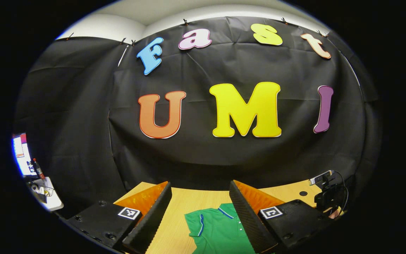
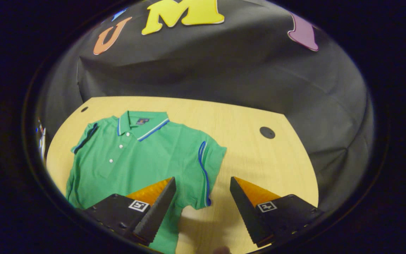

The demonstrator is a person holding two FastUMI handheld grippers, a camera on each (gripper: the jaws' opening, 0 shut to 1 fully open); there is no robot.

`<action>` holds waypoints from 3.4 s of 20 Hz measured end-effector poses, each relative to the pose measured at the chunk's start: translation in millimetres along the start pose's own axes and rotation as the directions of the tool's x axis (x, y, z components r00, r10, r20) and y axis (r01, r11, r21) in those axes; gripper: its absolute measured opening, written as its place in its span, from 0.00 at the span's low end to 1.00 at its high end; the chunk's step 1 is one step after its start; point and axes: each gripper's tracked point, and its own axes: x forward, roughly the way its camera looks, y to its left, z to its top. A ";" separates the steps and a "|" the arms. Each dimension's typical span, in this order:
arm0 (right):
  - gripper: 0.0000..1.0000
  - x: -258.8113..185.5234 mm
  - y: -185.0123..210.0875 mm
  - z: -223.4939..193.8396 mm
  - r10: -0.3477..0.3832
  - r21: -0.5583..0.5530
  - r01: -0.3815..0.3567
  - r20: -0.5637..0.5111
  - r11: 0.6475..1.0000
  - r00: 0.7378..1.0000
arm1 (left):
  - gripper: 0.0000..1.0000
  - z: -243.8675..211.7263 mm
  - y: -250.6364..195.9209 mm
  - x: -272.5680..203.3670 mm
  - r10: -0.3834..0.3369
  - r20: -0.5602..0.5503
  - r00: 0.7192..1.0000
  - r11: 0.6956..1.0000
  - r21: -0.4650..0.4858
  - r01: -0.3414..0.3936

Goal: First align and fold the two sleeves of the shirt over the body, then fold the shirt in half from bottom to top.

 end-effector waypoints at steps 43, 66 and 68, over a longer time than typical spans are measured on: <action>0.96 -208.8 124.9 103.9 0.137 -0.045 -0.129 0.344 0.991 0.929 | 1.00 -101.5 58.9 1.4 -0.084 -0.241 0.967 0.992 -0.117 0.057; 0.95 -220.8 -14.0 18.9 -0.121 0.190 0.088 0.166 0.978 0.979 | 1.00 -314.2 11.6 166.2 -0.136 -0.709 0.692 0.989 -0.062 0.131; 0.96 -215.0 -19.1 19.5 -0.125 0.197 0.091 0.165 0.976 0.978 | 1.00 -316.4 15.6 169.9 -0.126 -0.710 0.693 0.991 -0.057 0.123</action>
